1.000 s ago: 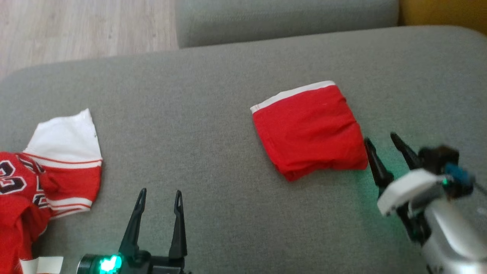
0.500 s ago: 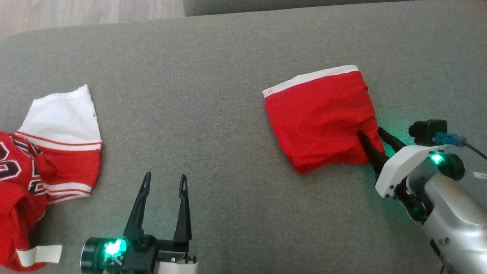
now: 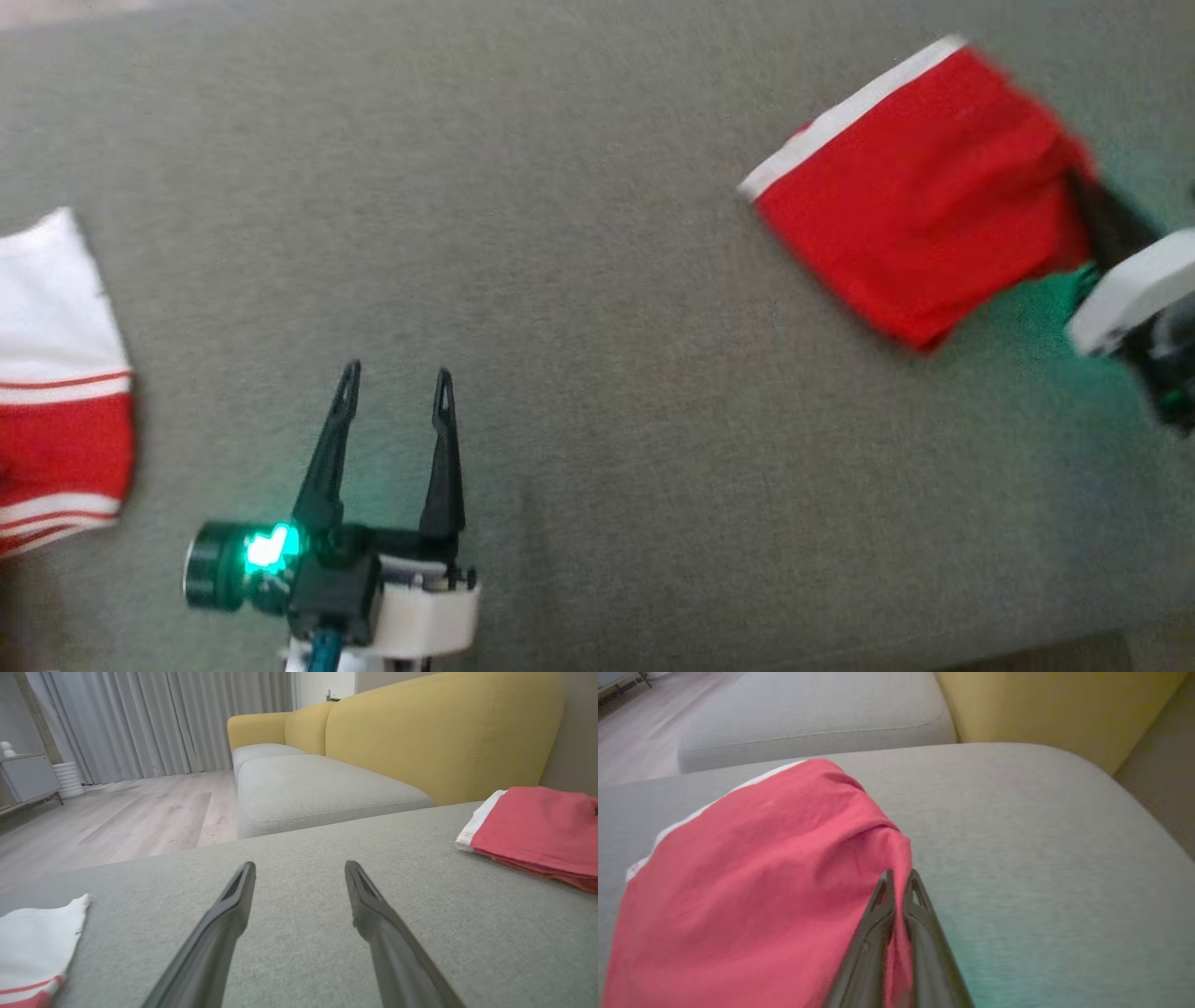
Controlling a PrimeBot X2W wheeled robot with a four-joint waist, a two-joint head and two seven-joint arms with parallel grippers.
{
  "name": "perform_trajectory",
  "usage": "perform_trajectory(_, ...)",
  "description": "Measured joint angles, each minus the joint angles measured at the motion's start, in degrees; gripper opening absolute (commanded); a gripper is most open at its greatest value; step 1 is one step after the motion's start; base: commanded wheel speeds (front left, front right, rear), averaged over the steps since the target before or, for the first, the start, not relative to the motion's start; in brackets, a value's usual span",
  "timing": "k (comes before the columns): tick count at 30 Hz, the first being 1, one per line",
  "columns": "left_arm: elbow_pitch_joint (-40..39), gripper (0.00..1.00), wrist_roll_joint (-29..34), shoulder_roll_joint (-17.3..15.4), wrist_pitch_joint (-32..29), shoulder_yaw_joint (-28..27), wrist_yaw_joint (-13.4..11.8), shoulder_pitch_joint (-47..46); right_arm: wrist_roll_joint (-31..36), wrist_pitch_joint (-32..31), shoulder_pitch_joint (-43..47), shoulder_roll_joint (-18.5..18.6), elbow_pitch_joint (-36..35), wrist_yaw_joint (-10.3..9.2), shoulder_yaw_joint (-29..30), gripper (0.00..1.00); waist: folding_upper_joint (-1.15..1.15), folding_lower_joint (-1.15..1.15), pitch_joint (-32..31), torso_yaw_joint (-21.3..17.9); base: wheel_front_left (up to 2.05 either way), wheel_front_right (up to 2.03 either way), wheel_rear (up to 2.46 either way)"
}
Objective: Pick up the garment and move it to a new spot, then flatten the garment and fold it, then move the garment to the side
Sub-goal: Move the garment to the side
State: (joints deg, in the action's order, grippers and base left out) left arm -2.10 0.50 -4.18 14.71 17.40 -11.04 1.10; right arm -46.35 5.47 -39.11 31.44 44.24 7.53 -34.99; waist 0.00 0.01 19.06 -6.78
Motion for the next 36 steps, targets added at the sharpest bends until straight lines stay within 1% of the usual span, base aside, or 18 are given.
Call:
perform_trajectory(4,0.1,1.00,0.2,-0.9,0.0,0.4,0.4,-3.6,-1.4,2.2,-3.2,3.1,2.8,0.00,2.7,0.00,0.00,0.00,3.7,-2.2,0.00,0.00,0.00)
perform_trajectory(7,0.2,1.00,0.7,-1.7,0.0,0.9,0.5,-6.0,-2.1,3.4,-5.1,4.8,5.6,0.00,4.8,0.00,0.00,0.01,6.6,-3.7,0.00,0.00,0.00)
perform_trajectory(14,1.0,1.00,0.7,-3.1,0.0,1.3,0.5,-9.9,-2.3,5.7,-7.7,5.5,11.6,0.00,7.4,0.00,0.00,0.01,11.2,-7.0,0.00,0.00,0.00)
perform_trajectory(15,1.2,1.00,0.7,-3.3,0.0,1.5,0.5,-10.2,-1.7,6.2,-8.0,5.5,12.5,0.00,7.6,0.17,0.00,0.00,11.5,-7.3,0.00,0.00,0.00)
perform_trajectory(16,1.2,1.00,0.7,-3.4,0.0,1.6,0.5,-10.4,-1.0,6.4,-8.4,5.5,13.6,0.00,7.7,0.28,0.00,0.00,11.7,-7.6,0.00,0.00,0.00)
perform_trajectory(17,1.3,1.00,0.7,-3.4,0.0,1.8,0.5,-10.5,-0.5,6.8,-8.6,5.5,14.7,0.00,8.0,0.48,0.00,0.00,11.8,-7.7,0.00,0.00,0.00)
perform_trajectory(18,1.4,1.00,0.7,-3.5,0.0,1.9,0.5,-10.6,0.1,7.2,-8.9,5.4,15.7,0.00,8.3,1.00,0.00,0.01,11.7,-7.8,0.00,0.00,0.00)
perform_trajectory(20,1.9,1.00,0.6,-3.6,0.0,2.0,0.4,-10.7,1.9,8.1,-9.6,5.1,17.2,0.00,8.9,1.00,0.00,0.00,11.0,-7.6,0.00,0.00,0.00)
perform_trajectory(23,2.2,1.00,0.3,-3.4,0.0,2.2,-0.1,-10.6,5.6,8.7,-10.2,5.0,17.1,0.00,10.5,1.00,0.00,-0.01,9.5,-7.1,0.00,0.00,0.00)
perform_trajectory(26,2.7,1.00,-1.3,-2.9,0.0,2.1,-0.6,-10.0,10.5,8.8,-9.9,4.2,12.3,0.00,13.6,1.00,0.00,-0.01,7.4,-6.3,0.00,0.00,0.00)
perform_trajectory(28,3.2,1.00,-2.6,-2.2,0.0,1.9,-0.6,-9.1,13.1,8.8,-8.5,2.6,8.4,0.00,15.2,1.00,0.00,-0.01,5.6,-5.6,0.00,0.00,0.00)
perform_trajectory(30,4.0,1.00,-3.7,-1.5,0.0,1.5,-0.9,-7.8,15.2,8.9,-5.4,0.0,5.0,0.00,15.6,1.00,0.00,-0.01,3.6,-4.9,0.00,0.00,0.00)
perform_trajectory(33,5.4,1.00,-5.8,-0.6,0.0,0.4,-1.1,-5.1,17.3,8.9,1.9,-4.2,1.0,0.00,14.9,1.00,0.00,-0.02,0.2,-3.6,0.00,0.00,0.00)
perform_trajectory(36,6.7,1.00,-7.3,0.0,0.0,-0.6,-0.8,-2.7,20.0,8.9,8.7,-6.6,-2.9,0.00,14.3,1.00,0.00,-0.02,-3.5,-2.1,0.00,0.00,0.00)
